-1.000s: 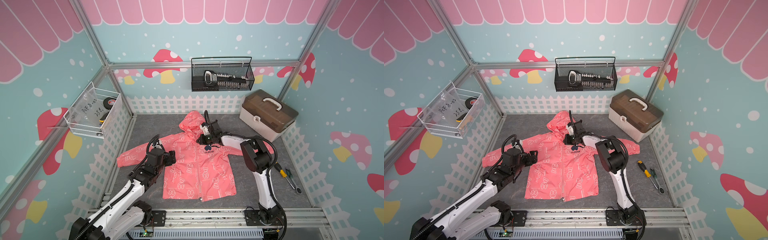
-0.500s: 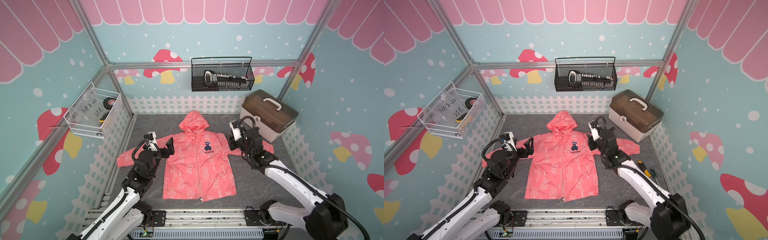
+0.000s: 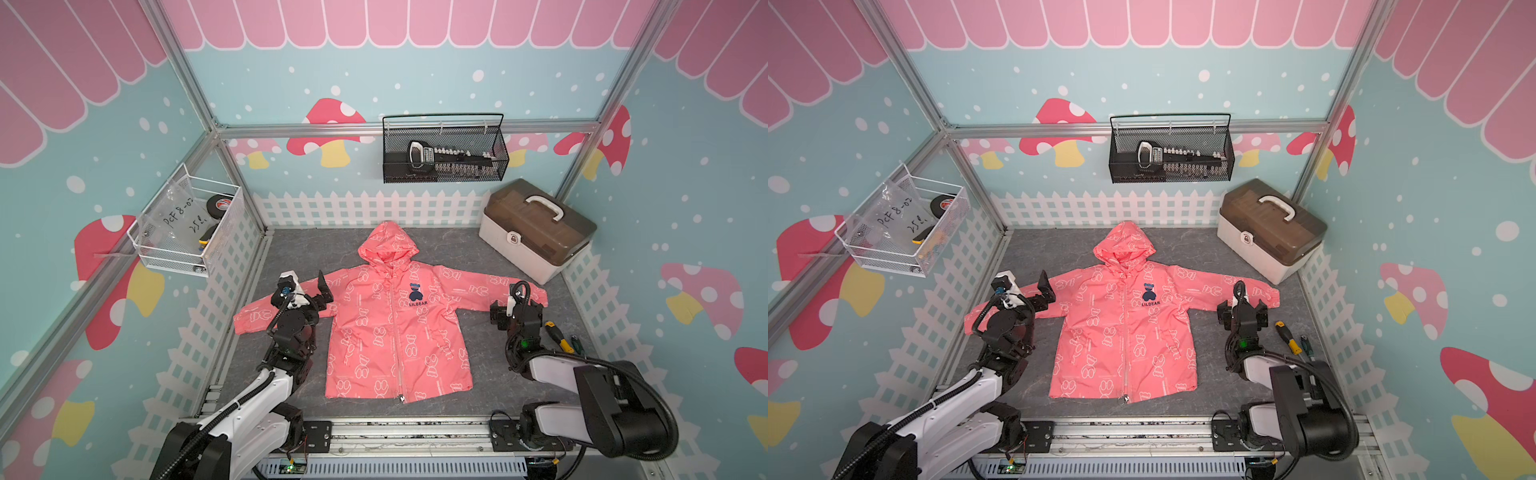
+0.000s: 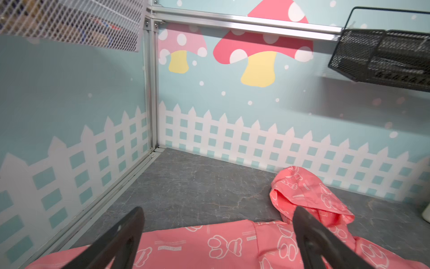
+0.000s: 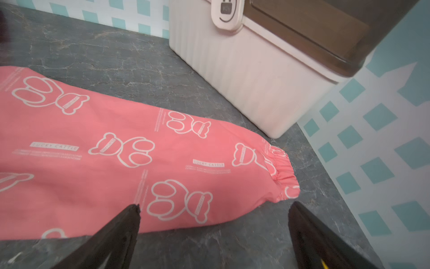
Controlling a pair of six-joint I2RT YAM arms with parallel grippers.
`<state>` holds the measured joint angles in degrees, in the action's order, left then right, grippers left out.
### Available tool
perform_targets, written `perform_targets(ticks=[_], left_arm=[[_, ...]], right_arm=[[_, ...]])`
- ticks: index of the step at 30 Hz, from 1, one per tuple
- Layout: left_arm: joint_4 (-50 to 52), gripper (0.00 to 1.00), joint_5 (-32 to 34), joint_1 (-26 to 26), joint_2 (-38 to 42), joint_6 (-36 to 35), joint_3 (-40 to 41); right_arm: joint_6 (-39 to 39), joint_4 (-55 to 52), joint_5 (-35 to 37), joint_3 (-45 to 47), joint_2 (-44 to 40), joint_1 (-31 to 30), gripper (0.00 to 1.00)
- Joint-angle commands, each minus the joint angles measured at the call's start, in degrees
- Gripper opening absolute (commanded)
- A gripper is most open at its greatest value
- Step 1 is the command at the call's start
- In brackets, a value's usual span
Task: Unzip the jacket
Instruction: Reset both arms
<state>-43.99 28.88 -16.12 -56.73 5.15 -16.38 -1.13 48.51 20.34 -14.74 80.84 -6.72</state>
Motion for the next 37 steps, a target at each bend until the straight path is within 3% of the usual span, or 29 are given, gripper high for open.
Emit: perform_targets(ticks=[1,2,4,5,7,9,12,15,17,19,20,21,23,25,26,28,30,32,37], left_arm=[[-3.6,0.99,3.6,1.0,-2.5,-0.4,1.1],[-3.9,0.99,3.7,1.2,-3.6,-0.6,1.1],[-4.2,1.00,3.5,1.3,-5.6,-1.7,1.1],[-4.6,0.99,3.4,1.4,-6.9,-2.5,1.1],[-6.2,0.99,3.3,1.5,-10.4,-4.3,1.2],[-7.2,0.99,5.4,1.9,-12.9,-5.7,-0.1],[-1.8,0.99,2.0,4.5,-14.9,-5.8,-1.5],[-9.5,1.00,4.6,6.1,-22.3,-4.9,-0.9],[-14.1,0.99,-3.2,8.4,-27.3,-3.9,-0.4],[-24.2,0.99,-3.3,8.1,-35.0,-6.5,-1.0],[-17.2,0.99,-1.8,7.9,-32.9,-4.8,-2.5],[-9.3,0.95,-4.2,8.9,-30.2,-3.0,-3.8],[-16.5,0.96,-4.4,9.6,-33.6,-4.4,-3.5],[-7.7,0.97,-5.0,10.3,-30.9,-1.9,-5.1],[-12.6,1.00,-4.8,10.4,-32.8,-3.1,-4.5],[-8.7,1.00,-4.5,9.8,-31.0,-2.4,-4.8],[-13.6,1.00,-3.8,9.5,-32.9,-3.8,-4.0],[-11.0,1.00,-3.3,8.9,-31.5,-3.3,-4.0],[-15.6,1.00,-2.1,8.2,-32.3,-4.3,-2.9]], right_arm=[[2.6,14.4,-2.0,-2.0,8.3,0.8,0.98],[0.9,6.1,-3.9,-3.3,5.0,1.6,0.96],[1.8,12.4,-6.3,-2.5,7.6,2.6,0.91],[1.1,7.5,-5.9,-3.2,5.7,2.6,0.90],[0.9,11.0,-3.8,-3.2,7.4,2.5,0.99],[-0.4,6.3,-1.4,-4.3,6.0,2.5,0.99],[-0.4,7.2,-0.9,-4.3,6.4,2.4,0.99],[-0.2,8.8,-1.0,-3.9,6.9,2.4,0.99],[-0.3,8.0,-1.0,-4.1,6.6,2.4,0.99],[-0.4,8.1,-1.0,-4.1,6.8,2.4,0.99],[-0.4,8.1,-1.0,-4.2,6.9,2.4,0.98],[-0.4,8.1,-1.1,-4.2,6.9,2.4,0.99],[-0.5,8.0,-1.1,-4.2,6.9,2.4,0.98],[-0.5,7.8,-1.0,-4.2,6.8,2.4,0.99],[-0.5,7.7,-1.0,-4.2,6.8,2.5,0.99],[-0.5,7.8,-1.0,-4.3,6.8,2.4,0.99],[-0.5,7.7,-1.1,-4.3,6.9,2.4,0.99],[-0.4,7.7,-1.1,-4.4,7.0,2.4,0.99],[-0.1,8.1,-1.2,-4.0,6.7,2.4,0.99]])
